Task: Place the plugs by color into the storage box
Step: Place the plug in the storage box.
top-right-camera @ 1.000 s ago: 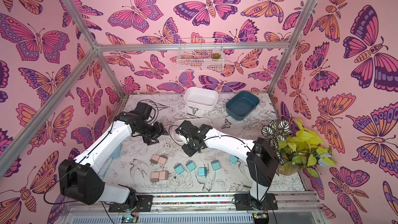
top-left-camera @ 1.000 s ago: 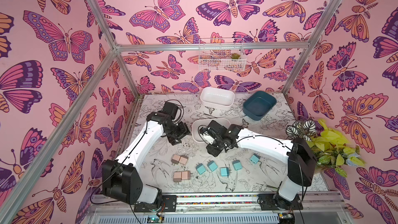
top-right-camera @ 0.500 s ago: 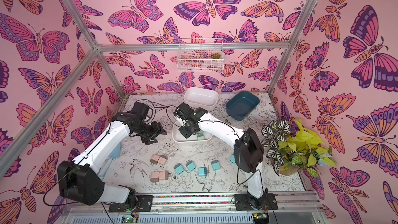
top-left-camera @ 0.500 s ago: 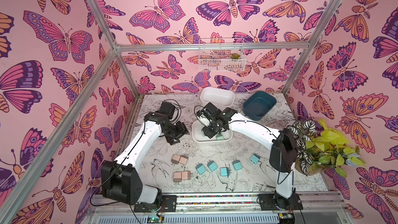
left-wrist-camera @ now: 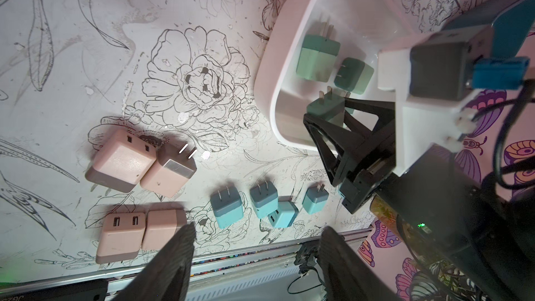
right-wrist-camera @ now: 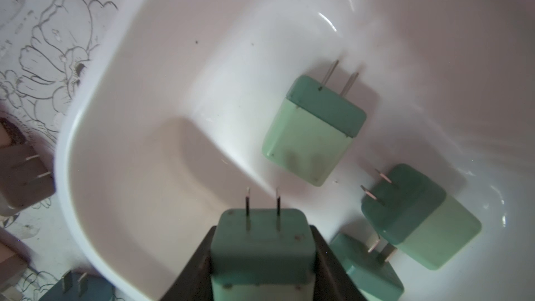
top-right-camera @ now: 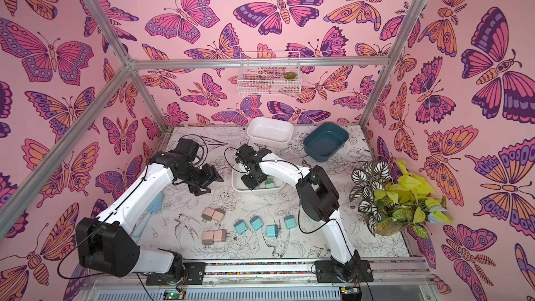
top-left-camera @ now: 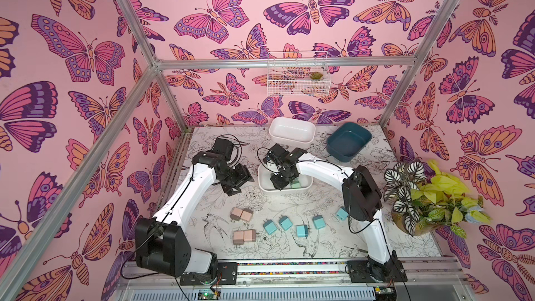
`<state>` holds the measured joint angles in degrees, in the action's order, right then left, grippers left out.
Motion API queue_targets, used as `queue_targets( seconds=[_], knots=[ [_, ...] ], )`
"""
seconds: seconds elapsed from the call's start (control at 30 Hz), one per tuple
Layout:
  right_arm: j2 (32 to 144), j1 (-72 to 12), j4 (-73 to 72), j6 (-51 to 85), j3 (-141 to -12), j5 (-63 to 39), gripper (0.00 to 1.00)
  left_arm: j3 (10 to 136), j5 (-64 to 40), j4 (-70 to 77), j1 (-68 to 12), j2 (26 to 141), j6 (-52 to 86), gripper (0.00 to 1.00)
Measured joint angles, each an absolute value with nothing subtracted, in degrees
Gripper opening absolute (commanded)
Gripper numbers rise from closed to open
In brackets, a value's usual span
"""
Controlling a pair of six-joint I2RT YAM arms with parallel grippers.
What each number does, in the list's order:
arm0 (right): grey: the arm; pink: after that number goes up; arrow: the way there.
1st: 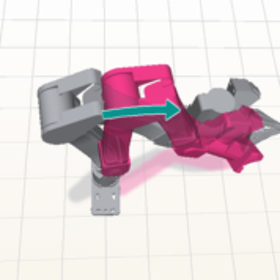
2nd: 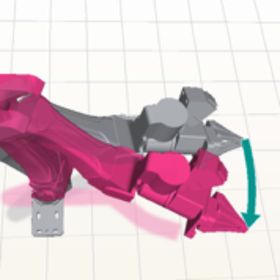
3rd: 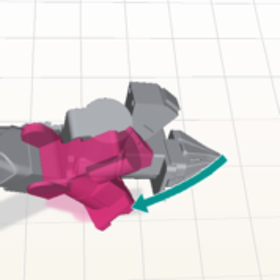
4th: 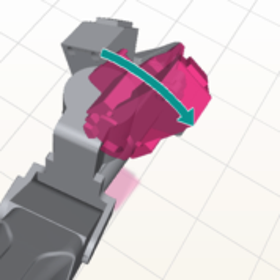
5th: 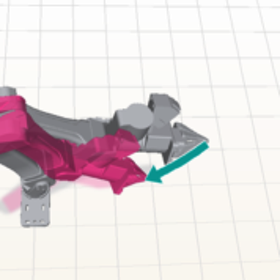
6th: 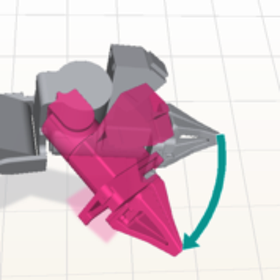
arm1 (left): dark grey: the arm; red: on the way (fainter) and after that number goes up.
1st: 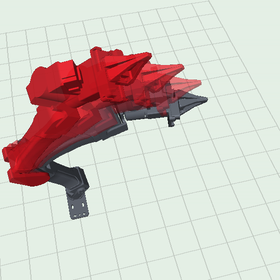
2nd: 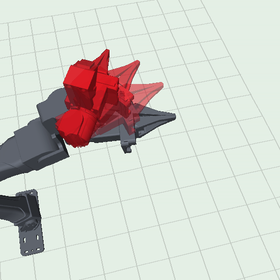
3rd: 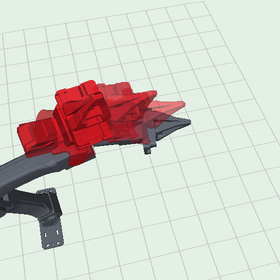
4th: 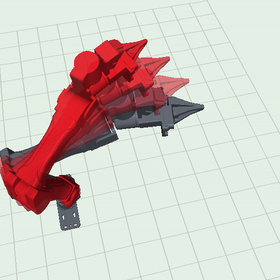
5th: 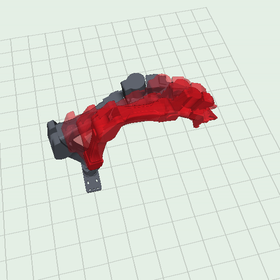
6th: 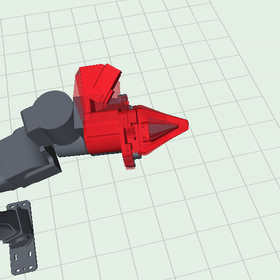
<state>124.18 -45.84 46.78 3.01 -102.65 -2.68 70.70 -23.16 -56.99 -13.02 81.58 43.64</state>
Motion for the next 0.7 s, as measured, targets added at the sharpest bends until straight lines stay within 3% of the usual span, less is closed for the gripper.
queue_targets(
  seconds=[0.3,0.7],
  knots=[
    [124.18,-45.82,45.89,3.22,-101.71,-4.14,0.51,71.13,-23.22,-56.99,-13.02,82.41,43.31,0.71],
    [122.52,-44.01,47.24,5.48,-101.49,-4.58,0.67,73.60,-23.66,-57.41,-13.17,84.05,42.59,0.71]
  ],
)
